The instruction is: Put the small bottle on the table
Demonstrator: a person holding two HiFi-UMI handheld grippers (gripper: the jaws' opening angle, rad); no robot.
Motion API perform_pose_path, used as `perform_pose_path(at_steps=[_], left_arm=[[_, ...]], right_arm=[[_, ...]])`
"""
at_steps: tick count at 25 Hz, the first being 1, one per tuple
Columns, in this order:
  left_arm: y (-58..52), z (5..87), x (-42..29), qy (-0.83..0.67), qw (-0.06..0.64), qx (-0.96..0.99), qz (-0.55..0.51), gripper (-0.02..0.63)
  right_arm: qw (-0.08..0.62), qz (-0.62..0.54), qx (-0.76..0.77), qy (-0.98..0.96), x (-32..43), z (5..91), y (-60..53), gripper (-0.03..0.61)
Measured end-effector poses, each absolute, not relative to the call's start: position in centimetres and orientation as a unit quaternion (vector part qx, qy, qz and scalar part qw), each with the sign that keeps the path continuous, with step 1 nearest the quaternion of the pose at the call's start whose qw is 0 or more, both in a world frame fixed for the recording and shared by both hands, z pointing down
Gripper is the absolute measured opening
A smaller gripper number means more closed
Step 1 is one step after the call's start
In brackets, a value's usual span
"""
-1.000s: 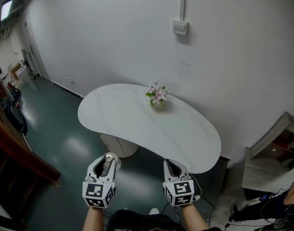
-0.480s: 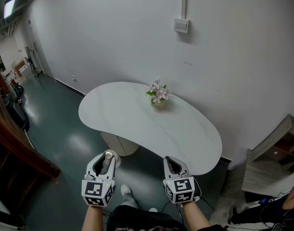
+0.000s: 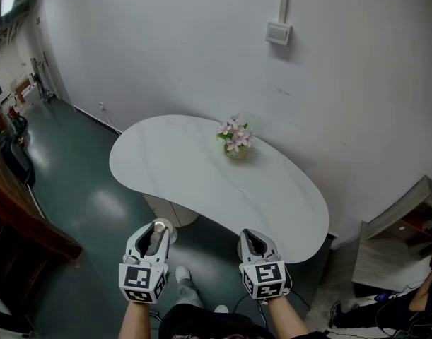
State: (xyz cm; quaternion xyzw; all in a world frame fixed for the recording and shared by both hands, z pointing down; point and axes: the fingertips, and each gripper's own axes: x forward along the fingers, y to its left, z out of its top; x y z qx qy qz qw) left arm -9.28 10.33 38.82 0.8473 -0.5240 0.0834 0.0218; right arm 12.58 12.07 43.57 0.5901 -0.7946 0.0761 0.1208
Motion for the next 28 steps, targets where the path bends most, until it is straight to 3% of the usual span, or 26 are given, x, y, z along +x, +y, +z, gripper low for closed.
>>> perform_pose_path(at_steps=[28], left_arm=[[-9.7, 40.6, -14.0, -0.473, 0.057, 0.875, 0.087, 0.129]], right_arm=[[0.136, 0.093, 0.627, -0.761, 6.6, 43.7, -6.1, 0.067]])
